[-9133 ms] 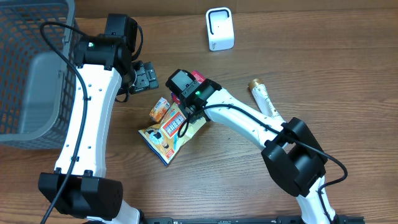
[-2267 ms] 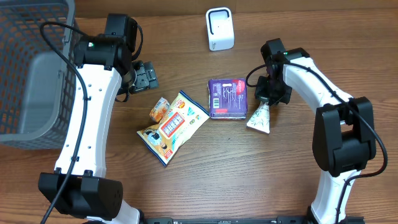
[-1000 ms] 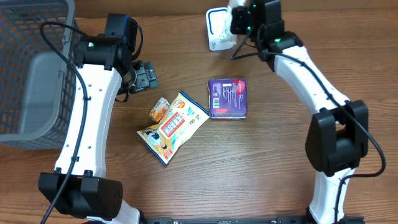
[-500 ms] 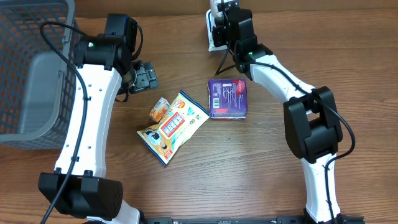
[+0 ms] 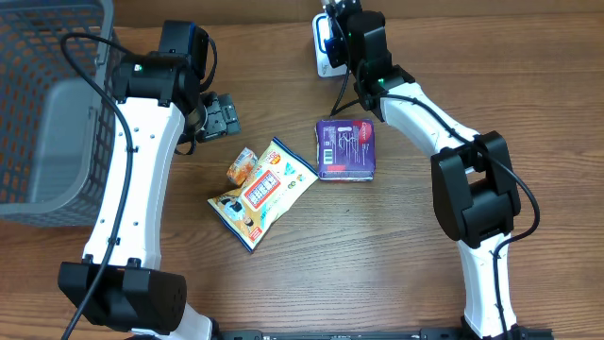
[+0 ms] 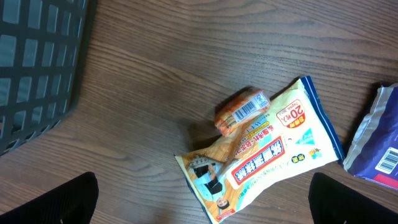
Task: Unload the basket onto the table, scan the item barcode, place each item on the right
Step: 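Lift the white tube and hold it over the scanner, then carry the white tube off the table to the right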
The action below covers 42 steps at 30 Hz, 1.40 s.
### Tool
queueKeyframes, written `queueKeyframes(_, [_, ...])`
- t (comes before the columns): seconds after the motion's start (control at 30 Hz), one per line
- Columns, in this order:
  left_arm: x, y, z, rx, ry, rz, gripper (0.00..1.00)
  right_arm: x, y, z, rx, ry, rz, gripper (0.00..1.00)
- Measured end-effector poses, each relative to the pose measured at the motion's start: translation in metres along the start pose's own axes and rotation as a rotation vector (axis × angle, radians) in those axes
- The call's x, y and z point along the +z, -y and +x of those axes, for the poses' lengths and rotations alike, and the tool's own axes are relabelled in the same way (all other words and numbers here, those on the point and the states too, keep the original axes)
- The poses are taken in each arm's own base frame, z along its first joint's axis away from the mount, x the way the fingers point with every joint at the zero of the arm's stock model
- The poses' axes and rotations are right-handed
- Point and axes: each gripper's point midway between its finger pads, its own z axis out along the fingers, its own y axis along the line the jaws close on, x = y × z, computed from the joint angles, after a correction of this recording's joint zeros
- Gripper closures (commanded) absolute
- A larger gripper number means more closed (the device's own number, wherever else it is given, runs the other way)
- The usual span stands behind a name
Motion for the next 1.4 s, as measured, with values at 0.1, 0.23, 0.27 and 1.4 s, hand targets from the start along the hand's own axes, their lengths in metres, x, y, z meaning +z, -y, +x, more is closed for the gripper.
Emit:
queueKeyframes(0.1, [0.000, 0.000, 0.000, 0.000, 0.000, 0.000, 0.00, 0.000, -0.002, 0.000, -0.003, 0.002, -0.010, 0.96])
queueKeyframes(0.23, [0.000, 0.000, 0.000, 0.000, 0.000, 0.000, 0.00, 0.000, -0.005, -0.001, -0.006, 0.006, -0.028, 0.96])
queueKeyframes(0.27, [0.000, 0.000, 0.000, 0.000, 0.000, 0.000, 0.00, 0.000, -0.005, -0.002, -0.006, 0.007, -0.029, 0.96])
queueKeyframes(1.4, [0.000, 0.000, 0.000, 0.000, 0.000, 0.000, 0.00, -0.240, 0.384, 0.122, 0.626, -0.519, 0.807, 0.96])
